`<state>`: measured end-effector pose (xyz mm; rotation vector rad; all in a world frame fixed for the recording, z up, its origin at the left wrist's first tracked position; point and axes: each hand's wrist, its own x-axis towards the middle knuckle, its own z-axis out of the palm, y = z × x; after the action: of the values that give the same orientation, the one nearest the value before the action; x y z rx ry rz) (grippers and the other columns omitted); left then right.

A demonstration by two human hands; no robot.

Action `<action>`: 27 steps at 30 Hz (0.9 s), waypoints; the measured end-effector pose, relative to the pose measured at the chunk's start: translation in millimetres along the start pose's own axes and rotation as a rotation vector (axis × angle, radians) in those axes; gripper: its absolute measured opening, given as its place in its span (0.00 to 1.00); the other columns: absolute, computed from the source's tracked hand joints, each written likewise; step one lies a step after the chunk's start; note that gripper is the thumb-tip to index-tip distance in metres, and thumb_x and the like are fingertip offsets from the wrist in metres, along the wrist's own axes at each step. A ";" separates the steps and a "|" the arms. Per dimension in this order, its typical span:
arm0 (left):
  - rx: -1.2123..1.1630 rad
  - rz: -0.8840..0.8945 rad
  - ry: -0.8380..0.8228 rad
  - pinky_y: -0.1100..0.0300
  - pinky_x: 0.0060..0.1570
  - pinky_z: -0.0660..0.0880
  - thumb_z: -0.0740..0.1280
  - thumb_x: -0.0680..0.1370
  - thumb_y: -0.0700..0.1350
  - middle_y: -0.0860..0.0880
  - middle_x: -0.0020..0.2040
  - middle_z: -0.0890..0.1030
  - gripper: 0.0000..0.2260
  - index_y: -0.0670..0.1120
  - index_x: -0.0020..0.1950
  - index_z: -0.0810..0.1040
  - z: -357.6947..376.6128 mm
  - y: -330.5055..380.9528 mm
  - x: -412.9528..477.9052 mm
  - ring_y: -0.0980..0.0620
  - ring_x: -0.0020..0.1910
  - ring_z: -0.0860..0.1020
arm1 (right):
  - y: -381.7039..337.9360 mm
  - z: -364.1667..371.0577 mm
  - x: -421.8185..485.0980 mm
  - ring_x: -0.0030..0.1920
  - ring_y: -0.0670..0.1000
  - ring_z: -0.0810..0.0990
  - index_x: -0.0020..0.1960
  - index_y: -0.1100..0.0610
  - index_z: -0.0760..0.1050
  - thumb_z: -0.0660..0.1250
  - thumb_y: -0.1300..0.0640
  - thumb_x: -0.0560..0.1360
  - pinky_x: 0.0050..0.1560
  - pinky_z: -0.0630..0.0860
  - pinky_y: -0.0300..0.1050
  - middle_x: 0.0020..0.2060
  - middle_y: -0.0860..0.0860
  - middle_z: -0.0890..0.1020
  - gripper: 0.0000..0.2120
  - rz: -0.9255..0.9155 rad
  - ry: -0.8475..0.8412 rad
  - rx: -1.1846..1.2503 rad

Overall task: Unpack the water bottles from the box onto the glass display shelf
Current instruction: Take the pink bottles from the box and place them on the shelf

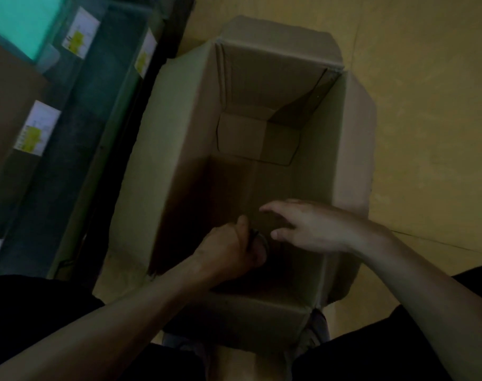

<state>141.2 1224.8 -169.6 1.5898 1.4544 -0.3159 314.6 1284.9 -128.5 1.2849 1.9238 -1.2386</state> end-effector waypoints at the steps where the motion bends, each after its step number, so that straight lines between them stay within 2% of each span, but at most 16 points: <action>1: -0.026 -0.023 0.012 0.57 0.46 0.71 0.65 0.81 0.53 0.45 0.59 0.80 0.17 0.45 0.64 0.67 -5.9 1.8 -1.4 0.43 0.56 0.80 | -0.8 -0.5 1.0 0.74 0.52 0.70 0.80 0.40 0.58 0.64 0.46 0.83 0.69 0.69 0.48 0.76 0.48 0.68 0.28 0.001 0.003 -0.007; 3: -0.055 -0.046 0.078 0.54 0.48 0.73 0.64 0.82 0.50 0.43 0.58 0.81 0.14 0.45 0.62 0.66 -16.1 2.6 -2.5 0.41 0.56 0.80 | -1.8 -0.7 2.8 0.74 0.52 0.69 0.81 0.42 0.58 0.64 0.46 0.83 0.68 0.68 0.46 0.77 0.49 0.67 0.28 -0.002 0.011 -0.027; 5: -0.112 -0.043 0.160 0.51 0.47 0.73 0.63 0.82 0.48 0.42 0.52 0.82 0.09 0.45 0.58 0.66 -25.1 0.8 -2.1 0.37 0.54 0.81 | -2.1 -0.4 3.4 0.75 0.53 0.69 0.81 0.43 0.58 0.63 0.47 0.84 0.68 0.67 0.45 0.77 0.50 0.67 0.29 -0.001 0.010 -0.029; 7: -0.180 -0.037 0.209 0.53 0.44 0.71 0.63 0.81 0.45 0.46 0.43 0.79 0.07 0.46 0.55 0.66 -32.4 -2.6 -1.9 0.37 0.50 0.81 | -2.0 0.0 3.3 0.75 0.53 0.68 0.82 0.44 0.57 0.63 0.47 0.84 0.68 0.67 0.45 0.78 0.50 0.66 0.29 0.008 0.009 -0.020; 8: -0.201 -0.039 0.222 0.53 0.44 0.72 0.63 0.81 0.44 0.47 0.42 0.79 0.07 0.46 0.56 0.68 -35.1 -3.6 -1.9 0.38 0.50 0.81 | -1.7 0.1 3.6 0.76 0.53 0.68 0.82 0.44 0.57 0.63 0.47 0.84 0.68 0.67 0.45 0.78 0.50 0.66 0.29 0.014 0.008 -0.013; 12: -0.262 -0.058 0.259 0.50 0.52 0.76 0.62 0.82 0.41 0.43 0.53 0.82 0.11 0.45 0.65 0.72 -35.4 -6.9 0.0 0.41 0.53 0.81 | -1.8 1.1 6.5 0.73 0.53 0.71 0.82 0.44 0.57 0.64 0.47 0.83 0.68 0.69 0.46 0.76 0.50 0.68 0.30 0.024 0.020 0.013; 14: -0.305 -0.069 0.300 0.52 0.49 0.76 0.59 0.84 0.42 0.45 0.50 0.82 0.10 0.48 0.64 0.73 -32.6 -9.0 2.9 0.44 0.49 0.81 | -2.8 2.1 7.8 0.73 0.53 0.71 0.82 0.44 0.56 0.64 0.46 0.83 0.68 0.70 0.48 0.76 0.50 0.68 0.30 0.042 0.023 0.015; 17: -0.444 -0.081 0.351 0.61 0.36 0.73 0.57 0.85 0.43 0.51 0.41 0.79 0.08 0.51 0.57 0.75 -27.5 -12.1 6.4 0.54 0.37 0.77 | -3.4 3.7 7.7 0.75 0.53 0.69 0.83 0.45 0.54 0.64 0.45 0.83 0.69 0.69 0.48 0.78 0.51 0.67 0.32 0.053 0.022 -0.005; 19: -0.534 -0.082 0.374 0.65 0.31 0.70 0.58 0.85 0.42 0.52 0.39 0.78 0.08 0.51 0.52 0.76 -24.2 -12.8 6.6 0.57 0.34 0.75 | -3.7 4.5 7.2 0.74 0.53 0.70 0.83 0.45 0.54 0.64 0.45 0.83 0.68 0.69 0.47 0.78 0.51 0.67 0.32 0.050 0.024 -0.011; 21: -0.596 -0.072 0.403 0.61 0.34 0.70 0.58 0.84 0.42 0.51 0.40 0.79 0.10 0.51 0.49 0.77 -23.0 -12.9 6.7 0.56 0.36 0.75 | -4.9 4.6 7.0 0.74 0.53 0.71 0.83 0.46 0.54 0.65 0.44 0.82 0.66 0.69 0.45 0.78 0.51 0.67 0.34 0.051 0.026 -0.010; 23: -0.670 -0.071 0.432 0.61 0.36 0.70 0.58 0.85 0.42 0.50 0.41 0.81 0.11 0.52 0.48 0.77 -25.4 -11.0 6.2 0.54 0.39 0.77 | -6.0 4.7 7.3 0.73 0.53 0.72 0.83 0.46 0.54 0.65 0.43 0.82 0.66 0.70 0.45 0.77 0.52 0.69 0.34 0.045 0.036 0.000; 25: -0.760 -0.077 0.441 0.58 0.39 0.75 0.57 0.85 0.43 0.48 0.44 0.82 0.13 0.54 0.47 0.78 -28.9 -8.7 6.2 0.52 0.41 0.80 | -5.9 6.0 8.2 0.72 0.54 0.72 0.82 0.46 0.56 0.66 0.41 0.81 0.67 0.71 0.47 0.75 0.52 0.71 0.34 0.035 0.059 0.009; 27: -0.879 -0.073 0.437 0.46 0.48 0.82 0.57 0.85 0.44 0.45 0.46 0.83 0.15 0.56 0.45 0.79 -33.3 -5.8 5.0 0.45 0.46 0.83 | -4.8 8.2 9.5 0.72 0.54 0.72 0.81 0.43 0.53 0.67 0.38 0.79 0.69 0.71 0.49 0.75 0.52 0.70 0.37 0.038 0.077 0.028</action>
<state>124.7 1252.2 -157.8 0.9005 1.6449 0.6051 305.7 1281.1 -137.9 1.3957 1.9316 -1.2173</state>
